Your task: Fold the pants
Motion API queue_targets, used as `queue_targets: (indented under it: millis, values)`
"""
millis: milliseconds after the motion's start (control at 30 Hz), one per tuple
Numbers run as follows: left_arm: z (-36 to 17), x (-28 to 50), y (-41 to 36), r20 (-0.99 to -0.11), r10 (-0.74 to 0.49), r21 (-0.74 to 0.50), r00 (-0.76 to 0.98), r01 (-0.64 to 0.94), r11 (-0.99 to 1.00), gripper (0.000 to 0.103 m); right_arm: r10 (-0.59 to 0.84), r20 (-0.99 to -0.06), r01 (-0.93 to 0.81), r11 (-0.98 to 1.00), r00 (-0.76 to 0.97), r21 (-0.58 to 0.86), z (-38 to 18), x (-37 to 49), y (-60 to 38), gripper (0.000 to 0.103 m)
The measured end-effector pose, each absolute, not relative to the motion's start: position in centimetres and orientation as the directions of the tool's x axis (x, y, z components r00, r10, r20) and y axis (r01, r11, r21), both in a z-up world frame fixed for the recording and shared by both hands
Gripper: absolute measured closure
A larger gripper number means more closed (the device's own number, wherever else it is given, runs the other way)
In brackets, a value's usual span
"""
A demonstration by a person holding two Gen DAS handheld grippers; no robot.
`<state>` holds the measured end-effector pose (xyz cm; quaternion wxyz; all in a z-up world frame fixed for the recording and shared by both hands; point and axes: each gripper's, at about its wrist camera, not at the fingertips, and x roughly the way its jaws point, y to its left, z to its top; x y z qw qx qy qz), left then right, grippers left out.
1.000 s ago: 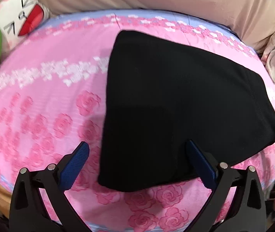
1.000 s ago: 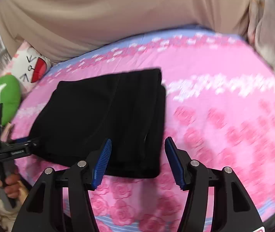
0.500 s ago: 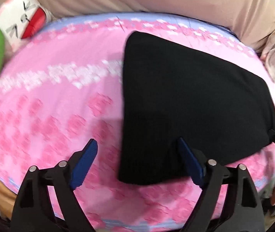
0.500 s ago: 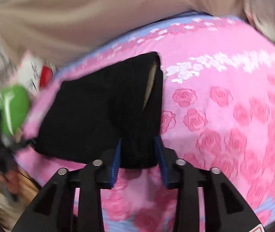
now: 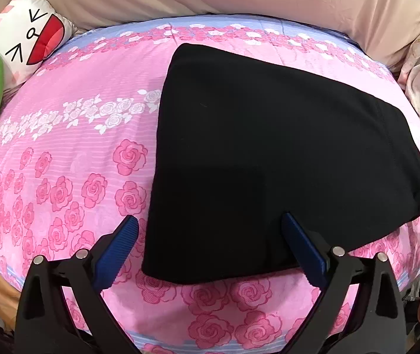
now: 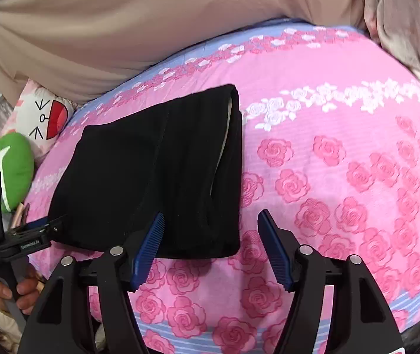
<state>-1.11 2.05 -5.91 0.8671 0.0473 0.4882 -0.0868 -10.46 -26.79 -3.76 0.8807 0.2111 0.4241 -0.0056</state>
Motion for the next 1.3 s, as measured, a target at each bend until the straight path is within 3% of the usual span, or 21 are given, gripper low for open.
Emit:
queue_targets:
  millis: [200, 533, 733, 1100, 1300]
  values:
    - [-6.0, -0.7, 1.8, -0.862, -0.149, -0.049, 0.485, 0.213, 0.976, 0.005, 0.231, -0.745, 0.176, 0.888, 0.625, 0.424, -4.2, -10.1, -26.7, 0.036]
    - [-6.6, 0.1, 1.2, -0.867, -0.167, -0.067, 0.470, 0.222, 0.973, 0.005, 0.249, -0.761, 0.193, 0.877, 0.599, 0.439, -5.6, -9.3, -26.3, 0.025]
    - [-7.7, 1.2, 4.1, -0.853, -0.334, -0.272, 0.400, 0.206, 0.940, 0.005, 0.271, -0.756, 0.189, 0.867, 0.596, 0.460, -5.8, -9.9, -26.6, 0.024]
    - [-7.8, 2.6, 3.1, -0.853, -0.351, -0.295, 0.387, 0.197, 0.935, 0.005, 0.411, -0.677, 0.166, 0.769, 0.610, 0.617, -6.3, -8.6, -27.2, 0.016]
    - [-7.6, 3.2, 3.5, -0.841, -0.400, -0.361, 0.365, 0.172, 0.916, 0.005, 0.402, -0.682, 0.175, 0.772, 0.611, 0.611, -6.1, -7.6, -26.6, 0.014]
